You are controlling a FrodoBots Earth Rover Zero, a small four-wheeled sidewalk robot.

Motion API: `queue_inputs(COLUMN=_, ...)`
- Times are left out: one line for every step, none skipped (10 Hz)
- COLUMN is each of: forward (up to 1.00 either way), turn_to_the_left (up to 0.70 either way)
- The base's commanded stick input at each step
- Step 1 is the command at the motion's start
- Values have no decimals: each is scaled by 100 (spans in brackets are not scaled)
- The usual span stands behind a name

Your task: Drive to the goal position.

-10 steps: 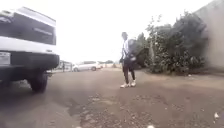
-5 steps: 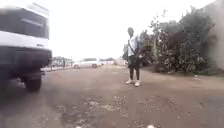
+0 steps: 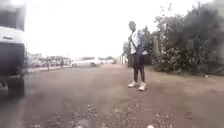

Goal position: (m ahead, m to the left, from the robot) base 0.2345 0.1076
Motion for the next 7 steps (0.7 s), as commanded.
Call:
queue_inputs(forward=100, turn_to_the_left=27)
queue_inputs(forward=100, turn_to_the_left=27)
queue_inputs(forward=100, turn_to_the_left=27)
queue_inputs(forward=100, turn_to_the_left=0)
queue_inputs(forward=100, turn_to_the_left=0)
queue_inputs(forward=100, turn_to_the_left=0)
queue_inputs(forward=65, turn_to_the_left=0)
